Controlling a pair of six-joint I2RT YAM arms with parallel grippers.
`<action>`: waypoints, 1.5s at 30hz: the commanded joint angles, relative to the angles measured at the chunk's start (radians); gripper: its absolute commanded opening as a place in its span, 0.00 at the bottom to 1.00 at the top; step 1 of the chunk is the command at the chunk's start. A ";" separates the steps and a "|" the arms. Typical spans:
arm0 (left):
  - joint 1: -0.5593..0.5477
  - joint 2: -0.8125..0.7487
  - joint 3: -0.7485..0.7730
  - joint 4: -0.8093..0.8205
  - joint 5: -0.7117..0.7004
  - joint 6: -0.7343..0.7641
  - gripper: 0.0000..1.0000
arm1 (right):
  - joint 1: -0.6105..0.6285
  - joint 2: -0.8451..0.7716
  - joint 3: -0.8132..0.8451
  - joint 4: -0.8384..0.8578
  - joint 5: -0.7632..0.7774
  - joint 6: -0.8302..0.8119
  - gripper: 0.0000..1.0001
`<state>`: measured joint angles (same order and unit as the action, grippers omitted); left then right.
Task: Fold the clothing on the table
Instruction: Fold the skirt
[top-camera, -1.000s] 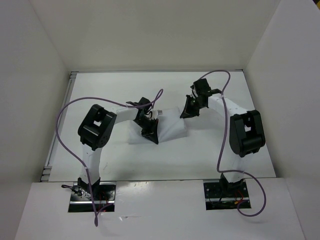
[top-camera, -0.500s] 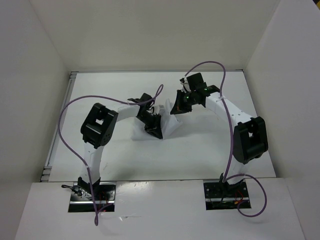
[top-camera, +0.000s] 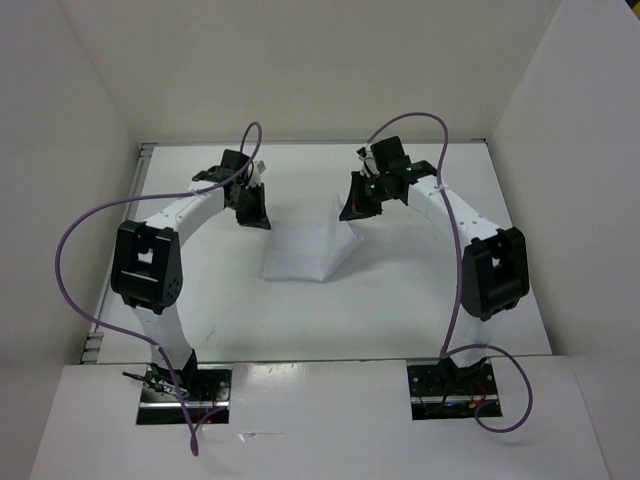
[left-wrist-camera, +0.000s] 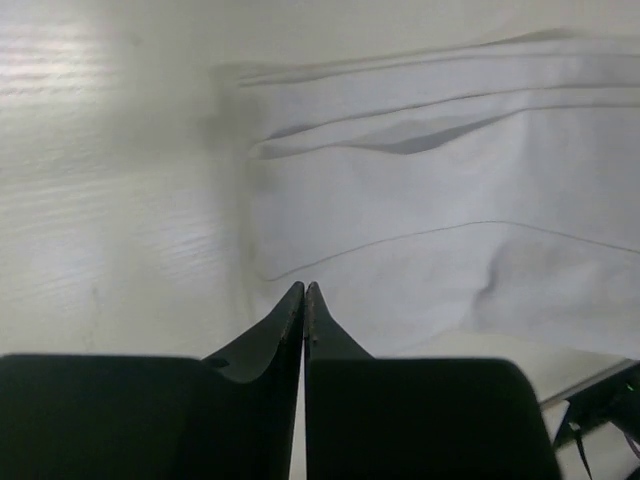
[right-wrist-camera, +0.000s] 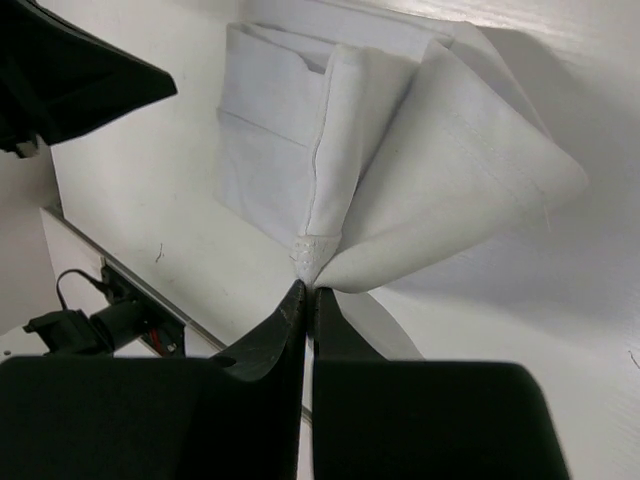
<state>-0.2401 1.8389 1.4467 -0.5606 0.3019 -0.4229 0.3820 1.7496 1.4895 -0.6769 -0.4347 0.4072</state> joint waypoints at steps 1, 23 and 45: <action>0.007 0.028 -0.037 -0.042 -0.164 0.012 0.05 | 0.006 0.024 0.069 -0.018 0.001 -0.013 0.00; -0.011 0.088 -0.256 0.106 -0.004 -0.022 0.00 | 0.166 0.258 0.195 0.051 -0.022 0.070 0.00; -0.021 0.086 -0.265 0.116 0.029 -0.031 0.00 | 0.290 0.484 0.457 0.031 -0.032 0.108 0.00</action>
<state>-0.2543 1.9137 1.2072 -0.4480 0.3275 -0.4515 0.6510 2.2013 1.8965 -0.6662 -0.4480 0.5011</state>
